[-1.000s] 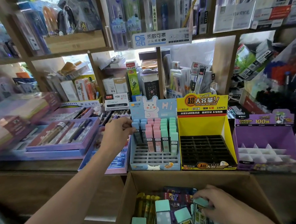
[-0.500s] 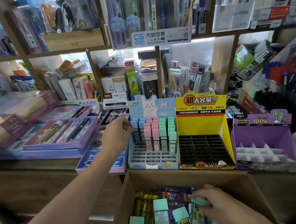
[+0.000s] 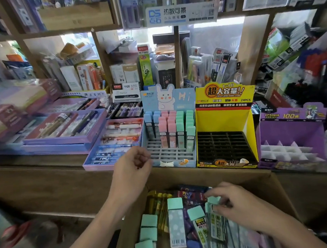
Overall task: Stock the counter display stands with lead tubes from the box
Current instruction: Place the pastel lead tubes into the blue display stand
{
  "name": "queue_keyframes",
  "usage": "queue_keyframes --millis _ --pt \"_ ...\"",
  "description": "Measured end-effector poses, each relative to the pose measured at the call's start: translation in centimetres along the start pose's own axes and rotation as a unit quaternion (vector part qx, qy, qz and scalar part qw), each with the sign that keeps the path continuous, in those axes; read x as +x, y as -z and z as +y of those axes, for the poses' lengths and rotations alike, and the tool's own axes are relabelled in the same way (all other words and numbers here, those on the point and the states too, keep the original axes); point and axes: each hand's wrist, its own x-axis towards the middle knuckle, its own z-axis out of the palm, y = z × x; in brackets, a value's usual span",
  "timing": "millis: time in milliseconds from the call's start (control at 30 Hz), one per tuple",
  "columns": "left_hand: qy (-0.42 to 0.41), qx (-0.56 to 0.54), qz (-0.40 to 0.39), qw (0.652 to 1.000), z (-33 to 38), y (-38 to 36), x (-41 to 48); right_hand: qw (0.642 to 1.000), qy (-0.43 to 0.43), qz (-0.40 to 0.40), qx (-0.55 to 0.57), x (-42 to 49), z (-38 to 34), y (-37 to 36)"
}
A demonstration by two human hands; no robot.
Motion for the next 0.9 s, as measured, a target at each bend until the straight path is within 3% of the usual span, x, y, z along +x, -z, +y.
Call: queue_keyframes --millis 200,400,633,900 --pt "0.055 0.031 -0.114 0.991 0.0 -1.0 -5.9 1.0 0.016 -0.016 0.0 -2.5 -1.4 -0.4" --pt "0.085 0.123 -0.274 0.95 -0.7 -2.1 -9.7 0.999 0.0 -0.043 0.016 -5.4 -1.9 -2.5" --pt "0.171 0.15 -0.414 0.882 -0.7 -2.7 -12.3 0.993 -0.094 -0.076 0.011 -8.5 -1.6 -3.7" --pt "0.159 0.189 -0.497 0.832 -0.6 -3.3 -13.3 0.98 -0.19 -0.056 0.003 -11.4 -0.2 -4.3"
